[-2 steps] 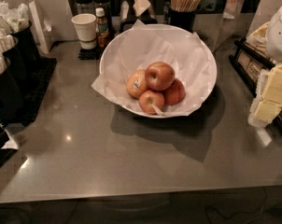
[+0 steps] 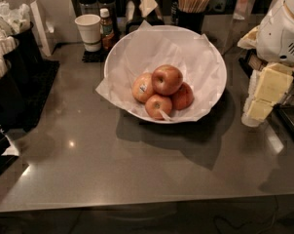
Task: Pick apple from white bowl
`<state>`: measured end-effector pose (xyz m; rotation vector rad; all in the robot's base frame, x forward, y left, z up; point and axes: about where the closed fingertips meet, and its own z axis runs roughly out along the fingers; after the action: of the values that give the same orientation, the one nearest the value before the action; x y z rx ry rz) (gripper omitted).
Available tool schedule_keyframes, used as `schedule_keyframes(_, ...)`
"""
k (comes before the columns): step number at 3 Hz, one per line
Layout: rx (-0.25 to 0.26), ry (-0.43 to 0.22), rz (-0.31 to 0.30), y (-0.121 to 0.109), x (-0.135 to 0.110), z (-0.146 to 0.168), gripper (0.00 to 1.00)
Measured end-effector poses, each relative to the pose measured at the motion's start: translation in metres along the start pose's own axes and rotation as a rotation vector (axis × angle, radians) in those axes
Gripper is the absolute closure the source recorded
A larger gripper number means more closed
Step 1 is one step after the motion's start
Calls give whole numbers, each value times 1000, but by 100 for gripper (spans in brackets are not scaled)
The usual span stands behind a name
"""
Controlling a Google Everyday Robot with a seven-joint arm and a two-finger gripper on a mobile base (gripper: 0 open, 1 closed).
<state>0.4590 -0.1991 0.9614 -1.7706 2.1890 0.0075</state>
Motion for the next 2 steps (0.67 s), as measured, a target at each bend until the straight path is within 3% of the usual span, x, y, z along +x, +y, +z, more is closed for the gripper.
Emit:
schedule_keyframes(1, -81, -56, -45, -12, -24, 32, 0)
schedule_keyframes(2, -86, -58, -44, -14, -24, 36, 0)
